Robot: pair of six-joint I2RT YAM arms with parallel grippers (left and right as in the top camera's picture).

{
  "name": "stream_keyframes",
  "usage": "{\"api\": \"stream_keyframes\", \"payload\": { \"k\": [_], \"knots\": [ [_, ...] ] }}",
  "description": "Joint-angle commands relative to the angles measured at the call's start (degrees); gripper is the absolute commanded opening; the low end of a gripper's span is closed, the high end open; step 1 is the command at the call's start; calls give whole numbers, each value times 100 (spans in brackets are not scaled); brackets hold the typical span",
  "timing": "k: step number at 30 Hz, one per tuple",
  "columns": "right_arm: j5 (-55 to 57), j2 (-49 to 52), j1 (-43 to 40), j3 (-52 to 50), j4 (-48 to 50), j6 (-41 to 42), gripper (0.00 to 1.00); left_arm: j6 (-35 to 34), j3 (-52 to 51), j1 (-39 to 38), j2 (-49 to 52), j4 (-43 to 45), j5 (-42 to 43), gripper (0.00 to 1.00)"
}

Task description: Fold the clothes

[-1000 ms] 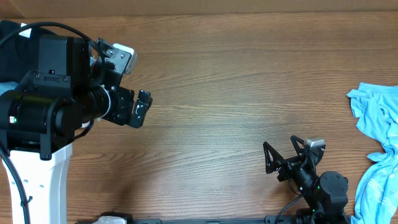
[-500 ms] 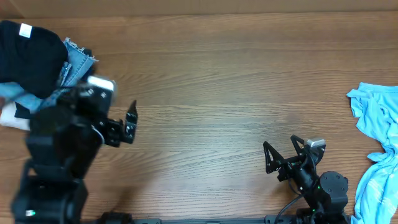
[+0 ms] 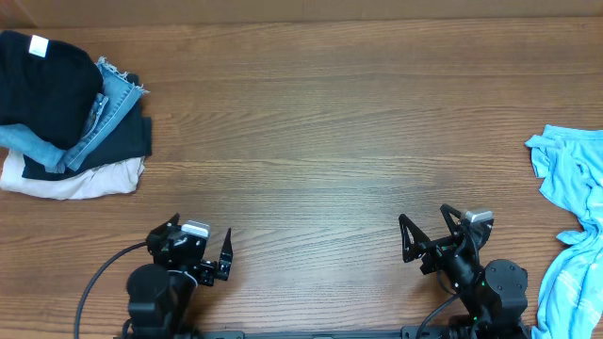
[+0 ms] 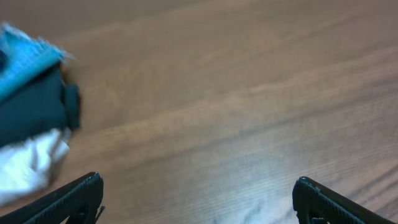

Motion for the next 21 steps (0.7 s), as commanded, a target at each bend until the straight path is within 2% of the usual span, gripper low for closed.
{"api": "stream_keyframes", "payload": {
  "k": [1, 21],
  "knots": [
    [-9, -48, -15, -33, 0, 17, 100, -63, -400, 35, -291, 240, -146, 100],
    [-9, -48, -15, -33, 0, 17, 100, -59, -402, 35, -291, 264, -232, 100]
  ]
}}
